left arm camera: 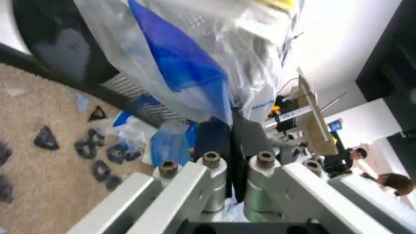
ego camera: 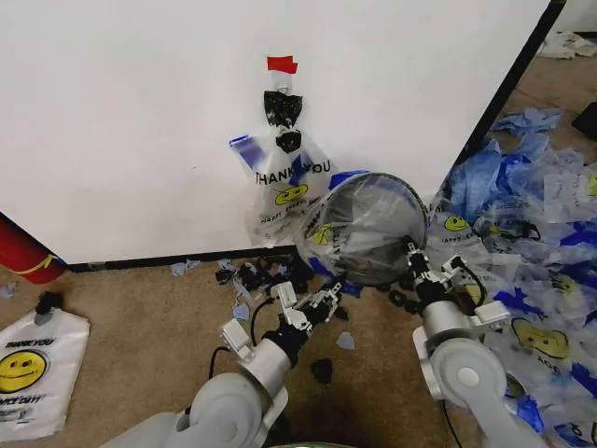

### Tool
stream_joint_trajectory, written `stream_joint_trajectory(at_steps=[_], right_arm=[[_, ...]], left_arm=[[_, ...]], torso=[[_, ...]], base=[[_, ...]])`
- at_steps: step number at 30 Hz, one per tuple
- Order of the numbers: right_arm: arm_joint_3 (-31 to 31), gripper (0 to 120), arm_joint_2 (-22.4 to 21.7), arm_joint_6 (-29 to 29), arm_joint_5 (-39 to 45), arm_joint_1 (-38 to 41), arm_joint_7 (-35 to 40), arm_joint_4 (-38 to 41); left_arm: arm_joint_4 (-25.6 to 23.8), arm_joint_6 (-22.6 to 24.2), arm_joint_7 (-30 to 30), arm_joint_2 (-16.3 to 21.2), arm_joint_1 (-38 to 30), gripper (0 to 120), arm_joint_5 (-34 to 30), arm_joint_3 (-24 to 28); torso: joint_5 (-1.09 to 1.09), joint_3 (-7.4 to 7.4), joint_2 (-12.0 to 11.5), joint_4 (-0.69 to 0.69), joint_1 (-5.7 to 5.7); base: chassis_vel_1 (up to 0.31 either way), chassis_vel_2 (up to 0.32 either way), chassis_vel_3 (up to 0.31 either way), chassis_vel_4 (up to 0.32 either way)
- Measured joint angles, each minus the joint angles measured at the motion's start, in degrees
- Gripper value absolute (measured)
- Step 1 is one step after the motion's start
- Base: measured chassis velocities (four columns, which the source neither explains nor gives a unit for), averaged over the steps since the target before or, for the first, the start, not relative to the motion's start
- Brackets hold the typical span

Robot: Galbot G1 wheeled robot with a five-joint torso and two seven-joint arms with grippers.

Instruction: Pick up the garbage bag from the wall and place it over the trash bin.

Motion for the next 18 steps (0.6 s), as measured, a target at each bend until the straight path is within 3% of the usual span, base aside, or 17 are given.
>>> stream_joint_trajectory(at_steps=[18], right_arm=[[0.1, 0, 0.0, -0.1, -0.2, 0.0, -0.1, -0.2]], left_arm=[[0.0, 0.7, -0.7, -1.0, 0.5, 67, -0.1, -0.2]], torso=[[0.00, 0.00, 0.0, 0.00, 0.00]], base=[[0.000, 0.000, 0.000, 0.000]])
